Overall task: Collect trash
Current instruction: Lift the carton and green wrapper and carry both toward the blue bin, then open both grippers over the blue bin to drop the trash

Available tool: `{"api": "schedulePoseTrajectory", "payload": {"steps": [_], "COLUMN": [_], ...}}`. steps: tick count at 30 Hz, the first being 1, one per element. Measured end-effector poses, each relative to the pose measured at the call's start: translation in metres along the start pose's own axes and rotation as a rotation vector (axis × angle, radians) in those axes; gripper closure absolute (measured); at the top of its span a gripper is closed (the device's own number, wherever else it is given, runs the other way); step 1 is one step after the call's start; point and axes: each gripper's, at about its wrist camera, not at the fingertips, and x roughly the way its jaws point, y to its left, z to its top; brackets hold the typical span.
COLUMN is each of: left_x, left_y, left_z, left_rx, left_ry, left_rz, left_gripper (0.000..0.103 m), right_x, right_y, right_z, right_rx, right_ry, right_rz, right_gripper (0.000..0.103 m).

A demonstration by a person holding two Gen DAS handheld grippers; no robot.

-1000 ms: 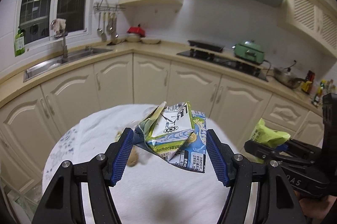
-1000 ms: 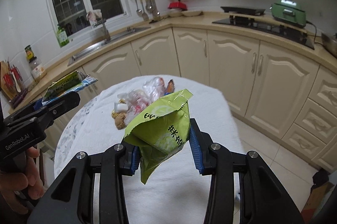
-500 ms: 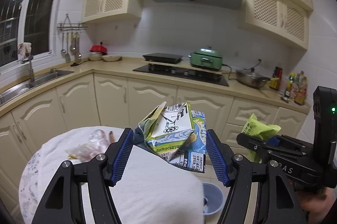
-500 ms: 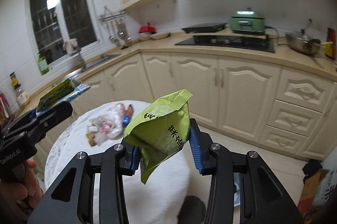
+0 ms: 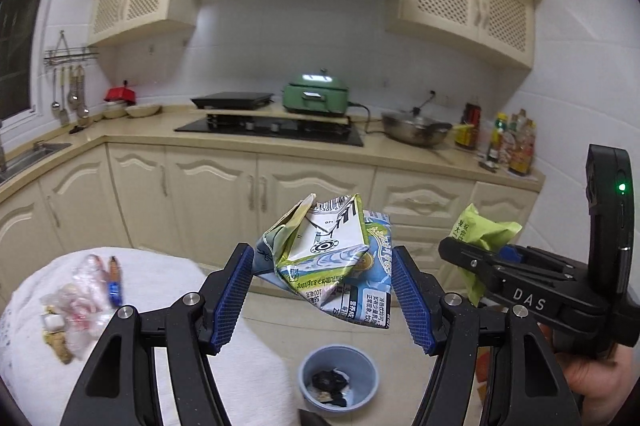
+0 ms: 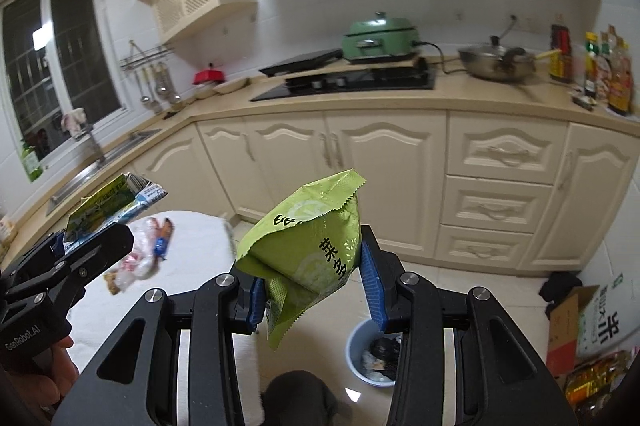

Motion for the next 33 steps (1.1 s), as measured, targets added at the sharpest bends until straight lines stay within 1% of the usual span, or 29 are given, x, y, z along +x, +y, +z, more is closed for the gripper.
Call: {"api": "schedulePoseTrajectory", "payload": {"steps": [2,6,12,15,17,19,22,24,25,26,27,28,29,30,31,32,33], "left_x": [0.031,0.082,0.170,0.218,0.254,0.287,0.347,0.378,0.401,0.416,0.428,0.443,0.450,0.456,0.458,0.459,0.459], "left_y": [0.000,-0.007,-0.015,-0.017,-0.026,-0.031,-0.037,-0.040,-0.040,-0.039,-0.037,-0.036,-0.034,-0.033,-0.033,-0.033,-0.035], "left_z": [0.013,0.019,0.023,0.024,0.030,0.033,0.037,0.036,0.036,0.033,0.030,0.028,0.027,0.029,0.034,0.038,0.041], "left_rx": [0.004,0.008,0.001,0.000,-0.001,0.003,0.002,0.012,0.016,0.017,0.013,-0.002,-0.015,-0.019,-0.012,0.001,0.016], "left_ry": [0.031,0.116,0.278,0.355,0.406,0.457,0.543,0.586,0.604,0.630,0.655,0.685,0.698,0.698,0.679,0.656,0.637], "left_rz": [-0.019,-0.046,-0.083,-0.085,-0.090,-0.091,-0.113,-0.104,-0.102,-0.088,-0.073,-0.053,-0.040,-0.028,-0.011,0.009,0.029], "left_gripper": [0.039,0.039,0.039,0.039,0.039,0.052,0.052,0.052,0.050,0.050,0.050,0.047,0.044,0.033,0.017,0.009,0.001], "right_x": [0.006,0.031,0.085,0.114,0.132,0.150,0.176,0.192,0.199,0.209,0.218,0.231,0.242,0.251,0.256,0.258,0.259], "right_y": [-0.012,-0.037,-0.078,-0.100,-0.113,-0.126,-0.145,-0.154,-0.157,-0.161,-0.165,-0.170,-0.175,-0.180,-0.185,-0.188,-0.189], "right_z": [-0.003,-0.015,-0.042,-0.057,-0.067,-0.076,-0.089,-0.098,-0.102,-0.108,-0.113,-0.120,-0.128,-0.136,-0.142,-0.146,-0.149], "right_rx": [0.017,0.055,0.117,0.146,0.168,0.191,0.228,0.245,0.250,0.256,0.263,0.277,0.294,0.310,0.323,0.333,0.338], "right_ry": [0.015,0.073,0.200,0.262,0.298,0.335,0.388,0.415,0.424,0.434,0.445,0.471,0.506,0.526,0.533,0.536,0.538], "right_rz": [-0.012,-0.038,-0.060,-0.072,-0.072,-0.076,-0.073,-0.064,-0.056,-0.055,-0.055,-0.044,-0.041,-0.060,-0.078,-0.077,-0.076], "right_gripper": [0.062,0.062,0.062,0.062,0.062,0.062,0.062,0.062,0.062,0.060,0.059,0.051,0.035,0.028,0.014,0.010,0.010]}}
